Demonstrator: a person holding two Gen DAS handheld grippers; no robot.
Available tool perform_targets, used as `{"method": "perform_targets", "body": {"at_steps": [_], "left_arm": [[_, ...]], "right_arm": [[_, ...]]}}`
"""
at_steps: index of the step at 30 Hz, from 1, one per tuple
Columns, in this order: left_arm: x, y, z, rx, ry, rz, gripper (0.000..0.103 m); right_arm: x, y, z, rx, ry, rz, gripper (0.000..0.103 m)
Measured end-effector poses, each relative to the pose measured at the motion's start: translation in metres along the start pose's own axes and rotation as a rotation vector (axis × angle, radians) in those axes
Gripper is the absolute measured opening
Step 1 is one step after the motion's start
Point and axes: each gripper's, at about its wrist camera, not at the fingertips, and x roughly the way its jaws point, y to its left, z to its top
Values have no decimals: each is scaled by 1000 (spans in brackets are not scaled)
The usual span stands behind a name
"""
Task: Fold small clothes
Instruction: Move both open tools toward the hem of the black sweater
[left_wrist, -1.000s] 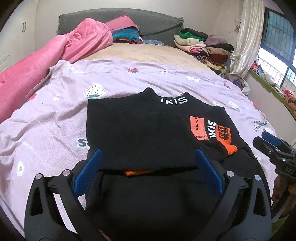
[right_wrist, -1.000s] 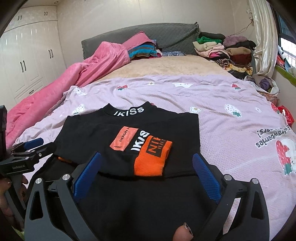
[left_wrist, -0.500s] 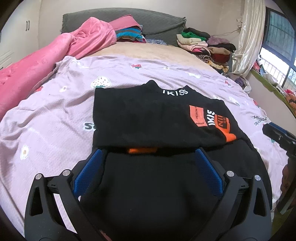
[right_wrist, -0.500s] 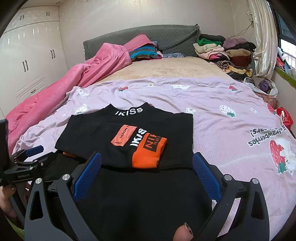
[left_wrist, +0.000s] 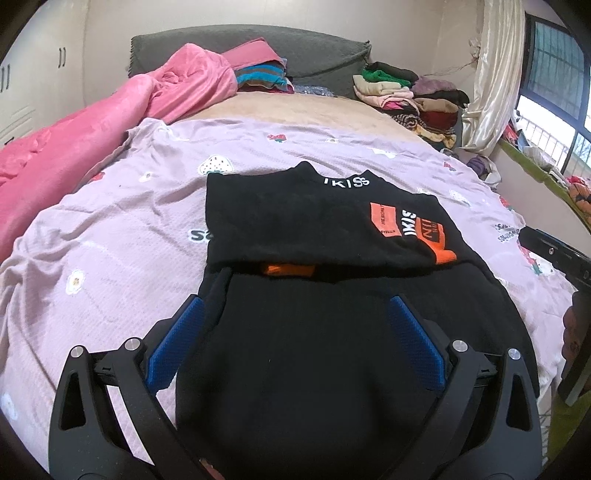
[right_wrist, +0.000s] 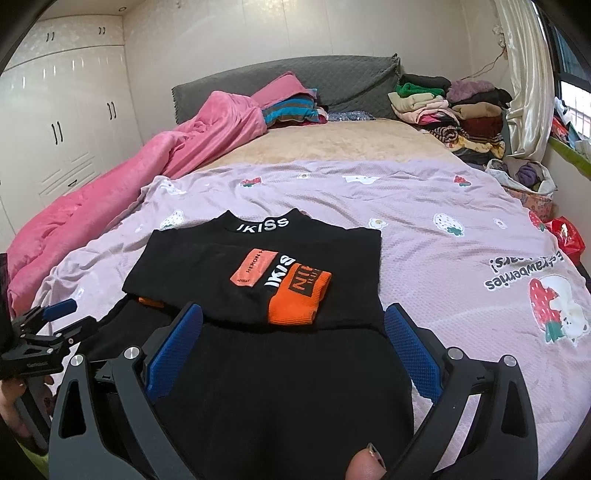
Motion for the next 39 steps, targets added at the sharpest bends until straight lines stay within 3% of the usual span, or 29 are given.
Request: {"method": "perform_targets", "body": {"at_steps": [17,39], "left_arm": [[-27,12,-26,-20,14,41,93],[-40,40,-62,-87,96,97,93]], "right_arm": [[-22,-9,-20,-15,22,-5,98],[-33,-21,-54,-24,92,-4,98]]}}
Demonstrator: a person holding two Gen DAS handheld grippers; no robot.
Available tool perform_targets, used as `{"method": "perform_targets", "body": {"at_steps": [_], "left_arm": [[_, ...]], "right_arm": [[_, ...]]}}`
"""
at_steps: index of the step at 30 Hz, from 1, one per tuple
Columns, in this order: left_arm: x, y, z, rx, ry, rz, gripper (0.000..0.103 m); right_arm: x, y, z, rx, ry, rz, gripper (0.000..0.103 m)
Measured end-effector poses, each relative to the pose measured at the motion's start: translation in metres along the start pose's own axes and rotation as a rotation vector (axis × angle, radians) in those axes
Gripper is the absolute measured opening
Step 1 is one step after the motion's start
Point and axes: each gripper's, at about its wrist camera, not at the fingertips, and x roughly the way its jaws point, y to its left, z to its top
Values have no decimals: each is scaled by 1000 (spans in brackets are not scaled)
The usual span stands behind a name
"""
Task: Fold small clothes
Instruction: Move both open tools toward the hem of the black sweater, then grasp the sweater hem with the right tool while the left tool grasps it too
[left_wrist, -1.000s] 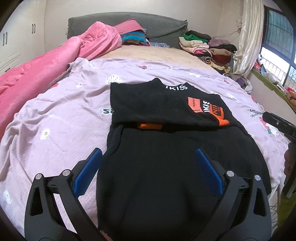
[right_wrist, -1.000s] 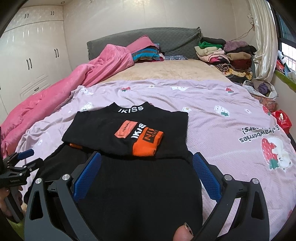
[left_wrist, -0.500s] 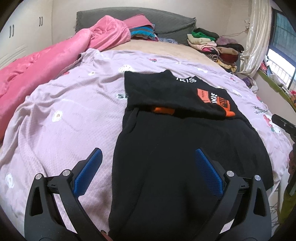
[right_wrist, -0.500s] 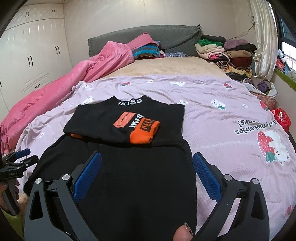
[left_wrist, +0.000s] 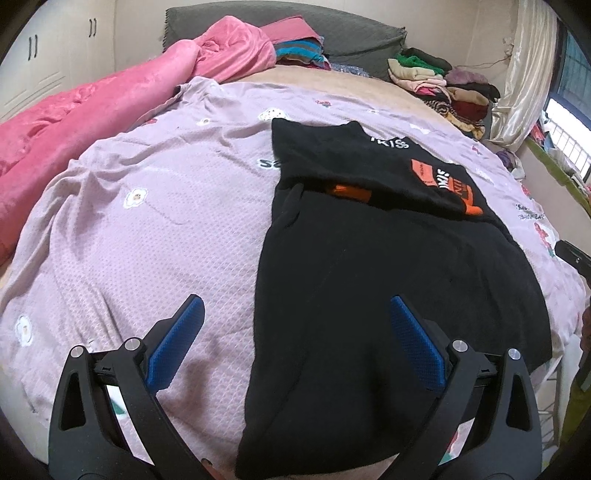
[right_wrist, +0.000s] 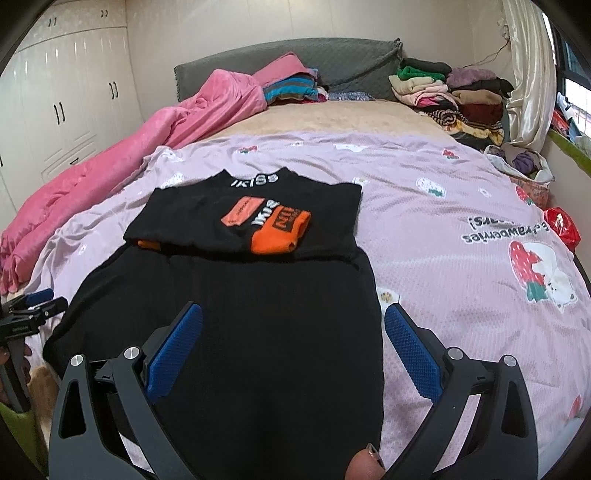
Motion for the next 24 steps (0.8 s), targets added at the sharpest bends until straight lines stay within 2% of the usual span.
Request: {"method": "perform_targets", "body": {"at_steps": [12,22,23,24], "left_arm": [[-1,9,-12,-20,29,-2,93],[-5,23,-33,-51,61,-84,93],[-6,24,-35,-51,60,-96,92],[-8,25,-37,-53,56,-120,83]], "right_arm": [[10,0,-31,-20,93,-1,98],[13,-1,-46,-31,137,0,98],[13,-1,-47,-32,138,0,98],[13,-1,-47,-34,139,0,98]]}}
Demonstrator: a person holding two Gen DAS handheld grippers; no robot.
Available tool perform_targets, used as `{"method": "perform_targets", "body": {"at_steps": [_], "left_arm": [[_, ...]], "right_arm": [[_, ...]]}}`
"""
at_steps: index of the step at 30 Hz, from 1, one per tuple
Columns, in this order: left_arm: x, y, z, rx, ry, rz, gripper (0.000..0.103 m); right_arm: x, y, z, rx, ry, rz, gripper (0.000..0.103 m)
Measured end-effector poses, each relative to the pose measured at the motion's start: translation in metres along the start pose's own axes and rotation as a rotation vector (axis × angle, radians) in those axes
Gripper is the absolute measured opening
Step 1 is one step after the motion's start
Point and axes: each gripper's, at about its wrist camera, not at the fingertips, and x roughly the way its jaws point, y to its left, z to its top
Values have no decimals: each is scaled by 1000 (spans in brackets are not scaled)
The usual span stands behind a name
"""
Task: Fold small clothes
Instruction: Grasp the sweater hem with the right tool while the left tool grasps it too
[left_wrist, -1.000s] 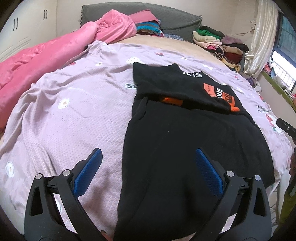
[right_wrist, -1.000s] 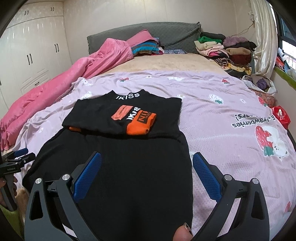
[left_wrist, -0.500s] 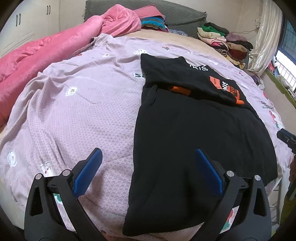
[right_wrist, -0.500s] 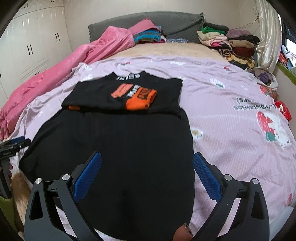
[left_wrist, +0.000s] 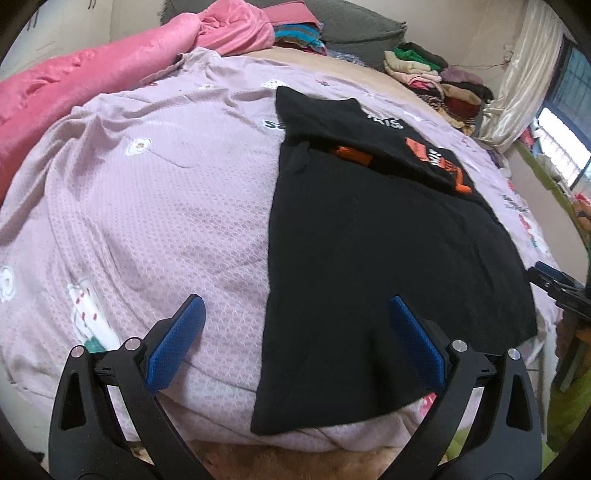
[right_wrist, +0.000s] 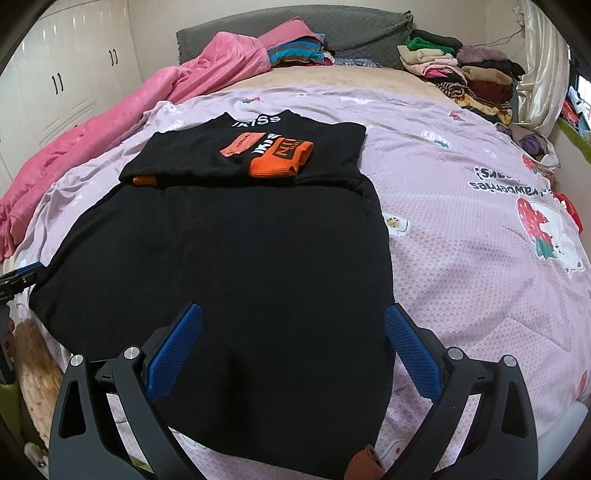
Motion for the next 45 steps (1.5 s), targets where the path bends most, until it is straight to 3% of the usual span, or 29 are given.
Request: {"method": "perform_targets", "body": {"at_steps": [5,8,17,28,31,39,43,45], "left_arm": [[1,4,-8,-17,24,-42,57],[-1,6,-10,-31,30,-77,51],[-2,-2,-19,-33,35,-161,50],[9,0,-22,-33,53,-132,48],[9,1,-22,-37,53,-132,48],[11,2,-22,-42,57,-130,48],[13,2,-22,-46,65,-131,48],[14,4,-22,-52,70,-131,40]], "right_arm": [[-4,-1,0,0,-8,-1,98],[-6,-2,-2,-4,-6,-5,98],[-9,-12,-21,-7,42,-4,98],[-20,-34,-57,-3,124,40,96],[-21,-36,-64,8,150,65,72],[-10,-43,-75,51,187,146,46],[-13,-47,-74,70,167,180,14],[-20,-49,-71,70,150,197,11]]}}
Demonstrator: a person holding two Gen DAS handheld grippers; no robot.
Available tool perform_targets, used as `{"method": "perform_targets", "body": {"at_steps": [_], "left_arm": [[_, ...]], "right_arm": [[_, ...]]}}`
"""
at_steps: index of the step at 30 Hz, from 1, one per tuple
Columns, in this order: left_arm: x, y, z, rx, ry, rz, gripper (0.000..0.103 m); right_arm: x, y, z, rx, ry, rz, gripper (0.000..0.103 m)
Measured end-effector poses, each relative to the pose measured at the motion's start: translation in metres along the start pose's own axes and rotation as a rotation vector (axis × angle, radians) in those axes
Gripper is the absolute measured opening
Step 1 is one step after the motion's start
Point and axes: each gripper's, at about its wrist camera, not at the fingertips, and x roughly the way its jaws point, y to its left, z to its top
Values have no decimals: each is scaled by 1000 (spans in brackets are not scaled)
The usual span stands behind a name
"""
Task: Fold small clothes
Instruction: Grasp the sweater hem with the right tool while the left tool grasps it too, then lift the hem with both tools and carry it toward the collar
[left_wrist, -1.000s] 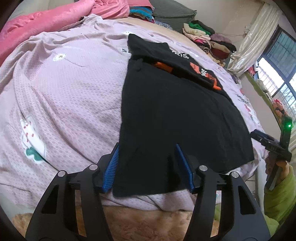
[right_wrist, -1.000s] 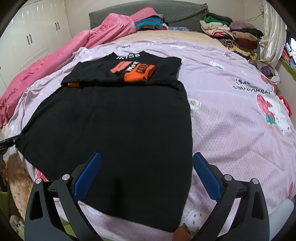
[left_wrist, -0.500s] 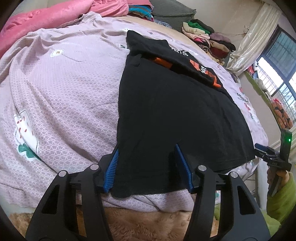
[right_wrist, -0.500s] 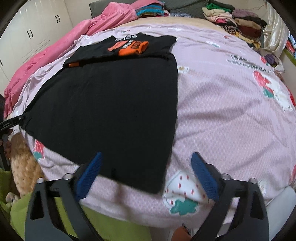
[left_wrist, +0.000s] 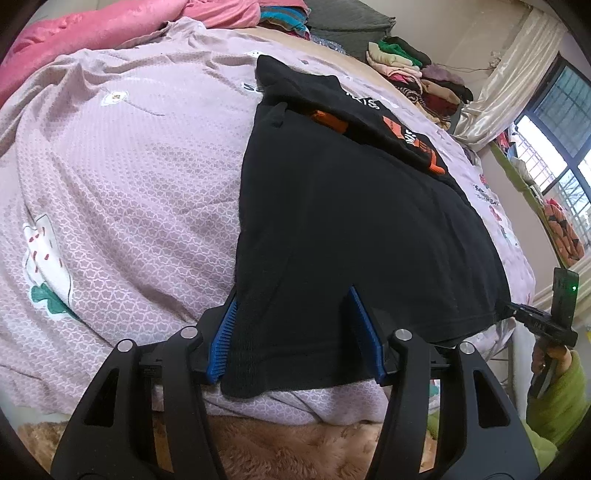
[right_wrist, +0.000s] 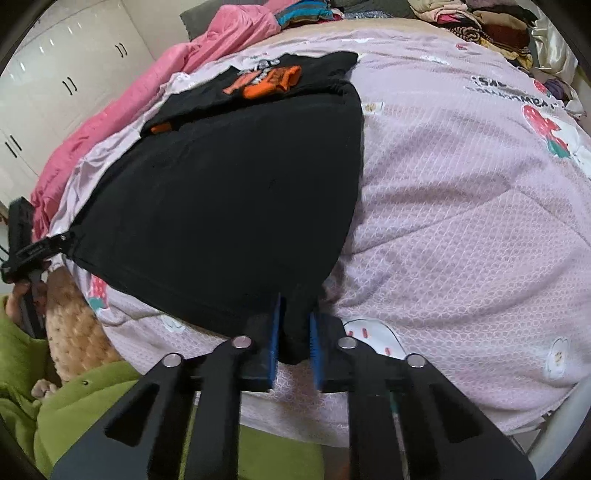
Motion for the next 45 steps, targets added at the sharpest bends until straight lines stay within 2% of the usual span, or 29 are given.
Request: {"method": "perform_targets", "body": {"at_steps": [1,3,5,8,15,23,27,35,45], "left_arm": [[0,2,0,-8,-2,9,36],[-2,7,1,-26,-5,14,20],[-5,11,2,-47,-16,9,11],[-11,10,3,-44,-29,3,5],[-30,-3,13,-24,-82,-22,3],[-46,-3,36,-45,-146,-49,3],[-51,-2,48,-76,-168,-74,3],[-57,-10,74,-54,-213,-48,3],[-55,-16,103,-43,-242,-18,3]], "right_arm": [[-2,0,1,-3,-7,4,10],[-12,2,3,-17,-43,17,9],[-20,4,8,-24,-87,49,8],[-30,7,18,-31,-142,60,8],[-53,9,39,-29,-278,81,8],[-73,-2,50,19,-386,108,8],[-80,-7,56,35,-420,103,8],[-86,-1,77,18,-475,79,8],[-82,-4,108,40,-503,32,8]]}}
